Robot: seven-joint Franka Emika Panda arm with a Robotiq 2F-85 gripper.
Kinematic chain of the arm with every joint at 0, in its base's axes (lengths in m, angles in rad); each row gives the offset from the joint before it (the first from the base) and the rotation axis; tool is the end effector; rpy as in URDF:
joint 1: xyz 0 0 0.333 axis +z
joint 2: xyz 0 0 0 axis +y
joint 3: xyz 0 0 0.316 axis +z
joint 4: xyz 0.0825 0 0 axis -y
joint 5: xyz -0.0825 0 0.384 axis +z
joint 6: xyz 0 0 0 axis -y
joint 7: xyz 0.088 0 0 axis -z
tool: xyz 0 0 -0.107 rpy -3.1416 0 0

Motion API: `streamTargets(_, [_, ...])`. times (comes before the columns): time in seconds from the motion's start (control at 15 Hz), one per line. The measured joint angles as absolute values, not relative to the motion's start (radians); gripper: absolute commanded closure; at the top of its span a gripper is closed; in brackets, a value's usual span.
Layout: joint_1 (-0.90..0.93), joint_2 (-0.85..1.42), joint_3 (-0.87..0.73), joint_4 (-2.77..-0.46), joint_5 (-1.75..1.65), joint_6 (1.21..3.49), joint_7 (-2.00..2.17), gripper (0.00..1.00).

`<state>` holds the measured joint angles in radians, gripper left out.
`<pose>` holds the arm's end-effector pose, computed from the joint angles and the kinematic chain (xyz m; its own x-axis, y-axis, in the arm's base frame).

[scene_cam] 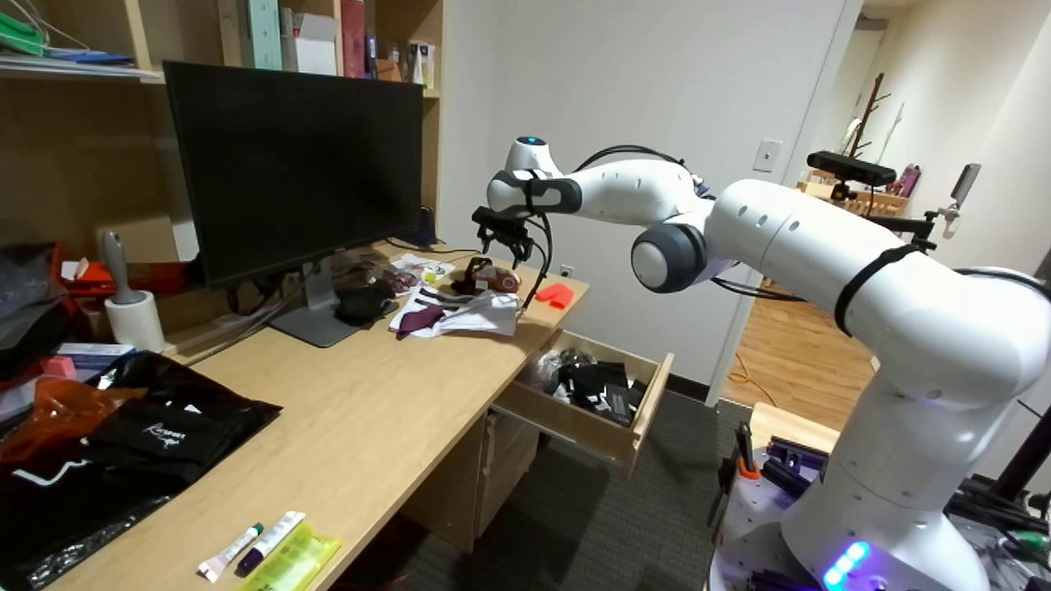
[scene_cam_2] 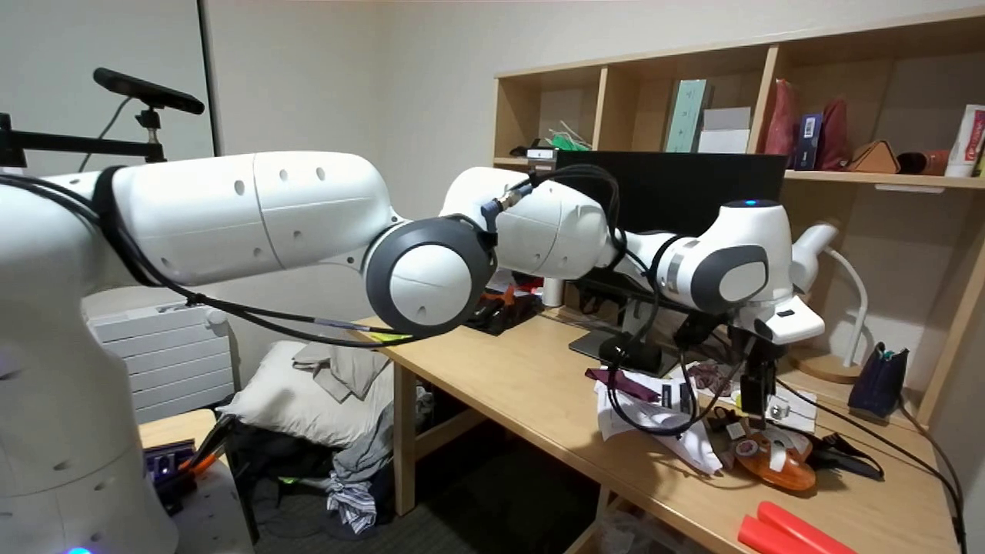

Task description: Move the white and brown toy to the left side of the desk

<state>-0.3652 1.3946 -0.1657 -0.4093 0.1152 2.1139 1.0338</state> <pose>0.7662 -0.3322 0.2265 0.0967 -0.9746 0.2021 -0.9599 -0.1450 -0.2400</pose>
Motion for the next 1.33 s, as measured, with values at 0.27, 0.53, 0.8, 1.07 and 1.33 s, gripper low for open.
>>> streamTargets(0.27, [-0.381, 1.444, -0.166, -0.402, 0.113, 2.142, 1.035, 0.0])
streamTargets(0.53, [-0.385, 1.475, -0.166, -0.439, 0.113, 2.308, 1.034, 0.0])
streamTargets(0.8, [-0.387, 1.475, -0.163, -0.499, 0.113, 2.437, 1.033, 0.4])
streamTargets(1.07, [-0.391, 1.474, -0.148, -0.507, 0.116, 2.461, 1.033, 0.65])
streamTargets(1.33, [-0.407, 1.471, -0.113, -0.495, 0.13, 2.456, 1.033, 0.91])
